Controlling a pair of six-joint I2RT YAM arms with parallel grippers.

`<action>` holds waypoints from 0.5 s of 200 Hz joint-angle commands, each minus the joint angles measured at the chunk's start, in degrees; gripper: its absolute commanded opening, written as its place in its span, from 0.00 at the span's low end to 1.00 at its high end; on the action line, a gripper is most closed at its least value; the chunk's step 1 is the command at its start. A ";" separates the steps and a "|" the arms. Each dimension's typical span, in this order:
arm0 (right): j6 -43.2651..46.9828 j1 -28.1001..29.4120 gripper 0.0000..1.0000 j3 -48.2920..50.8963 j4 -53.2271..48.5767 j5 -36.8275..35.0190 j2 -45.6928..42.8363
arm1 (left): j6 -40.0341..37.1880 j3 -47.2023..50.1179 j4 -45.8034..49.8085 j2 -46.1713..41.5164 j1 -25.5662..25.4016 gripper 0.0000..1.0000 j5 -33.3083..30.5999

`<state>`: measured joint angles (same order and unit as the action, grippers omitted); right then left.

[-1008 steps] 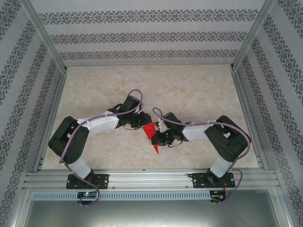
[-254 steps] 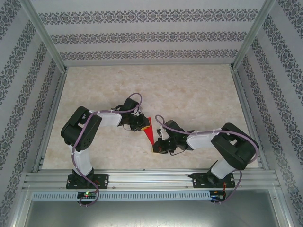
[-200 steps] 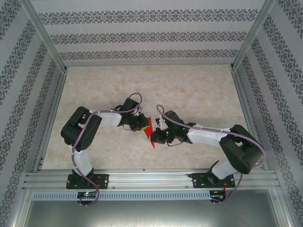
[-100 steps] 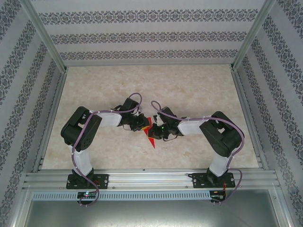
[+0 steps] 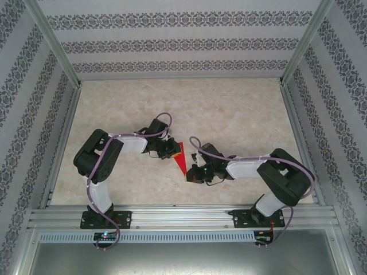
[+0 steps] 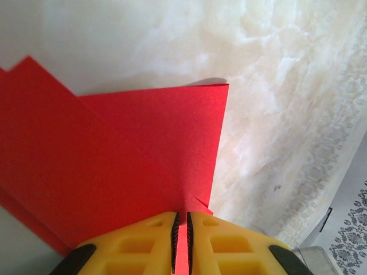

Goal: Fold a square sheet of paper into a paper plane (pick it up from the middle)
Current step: Fold the wing for the fifth time at the center of the table.

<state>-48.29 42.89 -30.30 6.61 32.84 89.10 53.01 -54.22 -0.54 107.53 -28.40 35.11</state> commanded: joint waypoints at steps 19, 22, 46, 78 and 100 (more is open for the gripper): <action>-0.02 -0.40 0.06 -1.95 -4.55 -0.91 -4.49 | 0.16 2.40 6.20 3.21 1.07 0.17 -6.83; -0.12 -0.36 0.07 -2.49 -4.28 -1.38 -4.46 | 0.09 2.44 6.15 3.14 1.01 0.17 -6.77; -2.08 -0.71 0.06 -7.32 0.64 -1.66 -1.30 | 0.16 2.36 6.05 3.35 0.99 0.18 -6.60; -1.23 -2.09 0.06 -14.47 -1.38 -4.00 7.50 | 0.09 2.43 6.06 3.36 0.96 0.18 -6.31; -2.45 -2.51 0.06 -15.17 0.86 -2.58 11.56 | -0.27 2.27 6.17 3.05 0.97 0.18 -6.11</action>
<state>-49.60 40.95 -45.15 6.76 30.87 96.95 52.99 -54.24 -0.54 107.53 -28.40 35.20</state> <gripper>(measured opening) 0.060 0.176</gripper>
